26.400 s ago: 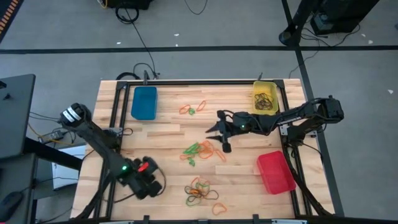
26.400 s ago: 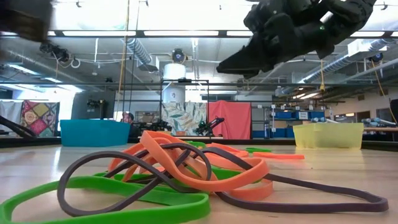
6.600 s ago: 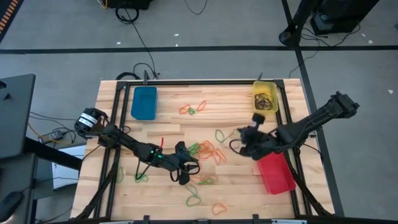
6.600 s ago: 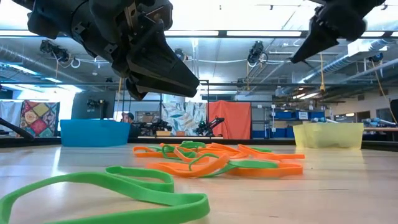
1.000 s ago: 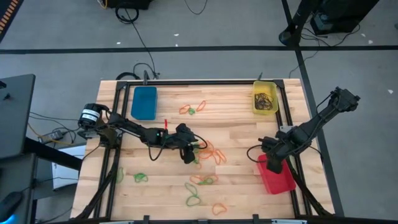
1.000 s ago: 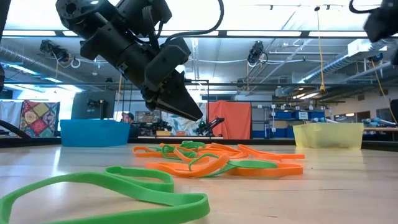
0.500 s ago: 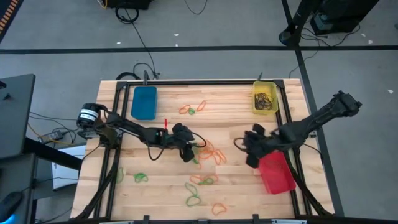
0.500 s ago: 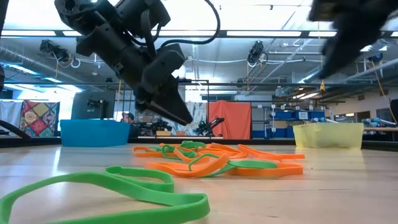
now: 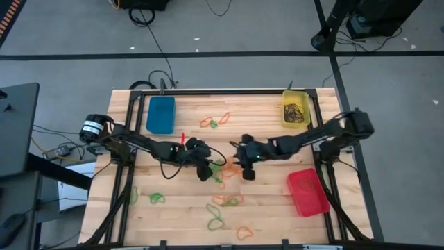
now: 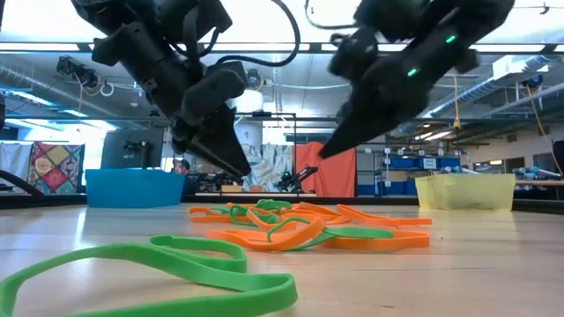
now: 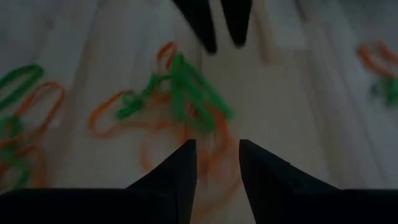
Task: Sort rubber bands into baskets
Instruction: Put the green rubber band into the red bin
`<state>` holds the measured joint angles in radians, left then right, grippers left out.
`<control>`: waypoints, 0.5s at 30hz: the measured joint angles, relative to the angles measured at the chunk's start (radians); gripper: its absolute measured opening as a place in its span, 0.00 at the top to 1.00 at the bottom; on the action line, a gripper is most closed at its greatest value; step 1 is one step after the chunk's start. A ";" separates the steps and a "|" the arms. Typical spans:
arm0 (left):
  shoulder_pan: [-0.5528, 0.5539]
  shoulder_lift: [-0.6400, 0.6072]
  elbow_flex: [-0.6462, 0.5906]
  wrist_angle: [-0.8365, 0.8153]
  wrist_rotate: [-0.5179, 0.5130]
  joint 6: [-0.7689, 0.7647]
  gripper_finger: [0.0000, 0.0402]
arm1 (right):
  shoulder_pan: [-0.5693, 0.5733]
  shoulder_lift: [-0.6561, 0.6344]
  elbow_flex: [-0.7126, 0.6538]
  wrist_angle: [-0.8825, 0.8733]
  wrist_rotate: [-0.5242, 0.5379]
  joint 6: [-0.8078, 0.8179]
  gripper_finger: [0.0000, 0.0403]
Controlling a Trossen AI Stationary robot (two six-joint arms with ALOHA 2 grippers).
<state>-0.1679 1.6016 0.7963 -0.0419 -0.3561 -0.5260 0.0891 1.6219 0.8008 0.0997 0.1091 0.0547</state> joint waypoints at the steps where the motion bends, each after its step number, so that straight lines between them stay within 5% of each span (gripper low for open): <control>1: -0.001 0.000 0.000 -0.009 -0.003 -0.009 0.69 | -0.017 0.031 0.014 0.029 -0.003 -0.027 0.67; 9: 0.000 0.000 0.000 -0.095 -0.026 -0.044 0.69 | -0.109 0.271 0.191 0.021 -0.050 -0.143 0.66; 15: -0.009 0.000 0.000 -0.135 -0.038 -0.061 0.69 | -0.111 0.310 0.244 -0.033 -0.204 -0.185 0.64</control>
<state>-0.1768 1.6020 0.7963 -0.1774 -0.3946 -0.5873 -0.0223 1.9319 1.0451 0.0670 -0.0951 -0.1299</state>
